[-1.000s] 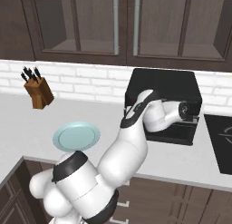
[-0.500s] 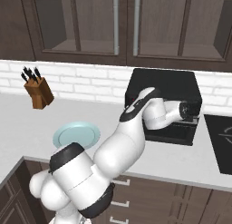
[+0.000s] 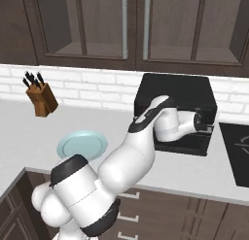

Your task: Pick up the kebab skewer and baguette bread, and place them inside the toaster oven. Close the toaster oven door and start by setting the timer.

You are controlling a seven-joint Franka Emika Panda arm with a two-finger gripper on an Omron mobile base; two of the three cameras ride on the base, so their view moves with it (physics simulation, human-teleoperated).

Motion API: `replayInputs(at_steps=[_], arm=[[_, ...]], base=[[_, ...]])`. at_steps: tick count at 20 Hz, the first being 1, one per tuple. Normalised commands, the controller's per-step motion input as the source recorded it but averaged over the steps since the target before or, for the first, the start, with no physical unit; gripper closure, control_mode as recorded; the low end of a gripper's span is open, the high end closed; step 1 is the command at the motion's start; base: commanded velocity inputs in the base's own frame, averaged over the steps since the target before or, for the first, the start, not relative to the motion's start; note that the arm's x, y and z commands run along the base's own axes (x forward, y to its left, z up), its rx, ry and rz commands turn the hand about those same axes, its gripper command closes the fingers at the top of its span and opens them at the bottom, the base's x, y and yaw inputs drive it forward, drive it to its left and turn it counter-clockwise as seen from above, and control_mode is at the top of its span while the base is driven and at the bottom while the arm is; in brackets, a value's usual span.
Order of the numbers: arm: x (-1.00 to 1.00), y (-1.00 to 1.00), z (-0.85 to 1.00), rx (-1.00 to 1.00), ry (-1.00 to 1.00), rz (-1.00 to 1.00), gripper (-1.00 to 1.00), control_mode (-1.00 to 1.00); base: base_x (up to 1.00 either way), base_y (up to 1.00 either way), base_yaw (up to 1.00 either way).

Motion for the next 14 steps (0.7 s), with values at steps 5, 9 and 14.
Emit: replayInputs(at_steps=[5,9,14], arm=[[-0.37,0.03,0.46,-0.09,-0.24,0.00,-1.00,-1.00],[-0.46,0.00,0.30,-0.08,-0.13,-0.03,-1.00,-1.00],[-0.63,-0.01,-0.02,-0.08,-0.06,-0.07,-1.00,-1.00]], base=[[0.00,0.00,0.00],[0.00,0.00,0.00],[0.00,0.00,0.00]])
